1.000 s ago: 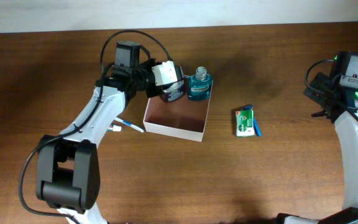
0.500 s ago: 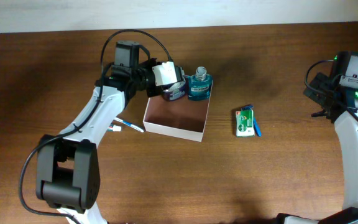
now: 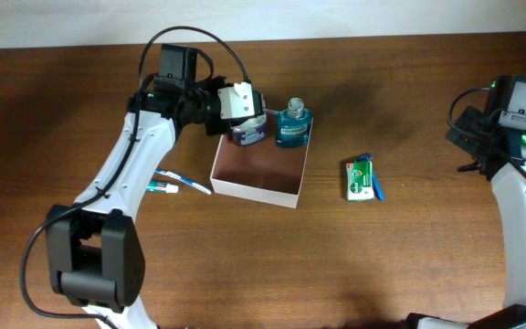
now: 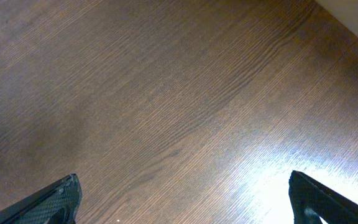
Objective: Pack container
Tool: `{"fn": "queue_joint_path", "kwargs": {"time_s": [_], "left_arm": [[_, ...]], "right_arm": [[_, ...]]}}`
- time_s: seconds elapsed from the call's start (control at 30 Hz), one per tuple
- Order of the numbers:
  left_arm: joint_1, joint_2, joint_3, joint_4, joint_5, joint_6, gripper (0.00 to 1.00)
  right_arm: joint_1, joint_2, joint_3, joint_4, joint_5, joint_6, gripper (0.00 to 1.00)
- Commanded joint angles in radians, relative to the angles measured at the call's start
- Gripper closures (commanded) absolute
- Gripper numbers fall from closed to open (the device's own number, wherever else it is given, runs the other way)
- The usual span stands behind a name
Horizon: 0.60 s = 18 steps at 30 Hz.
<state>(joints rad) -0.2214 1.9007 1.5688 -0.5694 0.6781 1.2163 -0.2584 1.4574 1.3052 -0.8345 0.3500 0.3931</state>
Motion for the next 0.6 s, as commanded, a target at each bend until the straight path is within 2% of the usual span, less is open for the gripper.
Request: {"fn": "queue_joint_path", "kwargs": {"time_s": [0.0,0.57], "left_arm": [[0.001,-0.005,0.033,-0.019,0.041,0.086,0.67],[0.001,0.001,0.033,-0.003,0.175,0.145,0.63]], "right_arm": [[-0.004,-0.026,0.01,0.0,-0.002,0.008,0.01],[-0.004,-0.026,0.01,0.0,-0.002,0.008,0.01]]}}
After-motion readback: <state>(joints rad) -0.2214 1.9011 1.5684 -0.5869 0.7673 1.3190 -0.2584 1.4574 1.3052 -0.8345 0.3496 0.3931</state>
